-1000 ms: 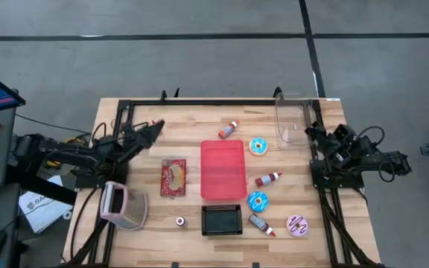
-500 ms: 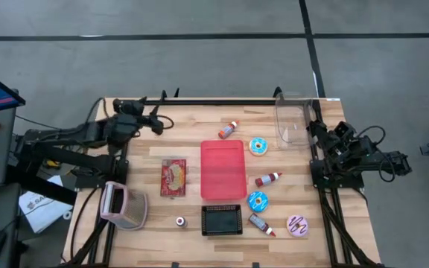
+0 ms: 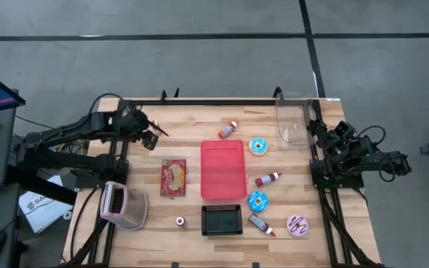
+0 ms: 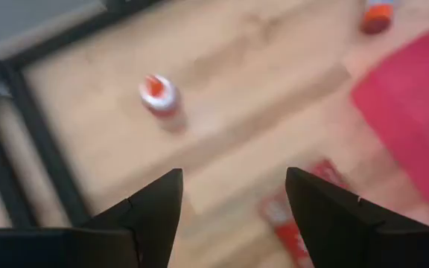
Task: Pick & Place Food Item
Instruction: Put the left orange food coloring bottle into the transparent bin
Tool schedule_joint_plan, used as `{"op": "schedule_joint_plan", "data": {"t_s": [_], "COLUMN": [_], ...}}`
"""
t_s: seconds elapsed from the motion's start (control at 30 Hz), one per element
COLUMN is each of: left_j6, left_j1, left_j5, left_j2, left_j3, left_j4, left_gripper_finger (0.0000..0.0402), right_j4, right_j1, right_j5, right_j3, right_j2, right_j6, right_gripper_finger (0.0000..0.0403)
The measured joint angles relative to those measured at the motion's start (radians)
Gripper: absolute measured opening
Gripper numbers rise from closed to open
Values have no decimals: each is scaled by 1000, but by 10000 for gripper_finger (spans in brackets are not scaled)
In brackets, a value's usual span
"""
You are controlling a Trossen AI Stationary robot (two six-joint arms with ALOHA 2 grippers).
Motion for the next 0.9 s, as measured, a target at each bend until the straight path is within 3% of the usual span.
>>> {"op": "schedule_joint_plan", "data": {"t_s": [0.13, 0.33, 0.43, 0.6, 0.9], "left_j6": [-120, -304, -376, -306, -213], "left_j1": [0, 33, 100, 191, 207], "left_j5": [16, -158, -180, -99, -74], "left_j2": [20, 55, 62, 101, 276], "left_j3": [0, 0, 0, 0, 0], "left_j4": [85, 140, 105, 87, 100], "left_gripper_finger": [253, 278, 284, 285, 285], "right_j4": [0, 0, 1, 1, 0], "right_j1": [0, 0, 1, 1, 1], "right_j5": [0, 5, 10, 19, 22], "right_j3": [0, 0, 0, 0, 0], "right_j2": [0, 0, 0, 0, 0], "right_j6": [2, 2, 3, 3, 3], "right_gripper_finger": [170, 170, 170, 170, 170]}}
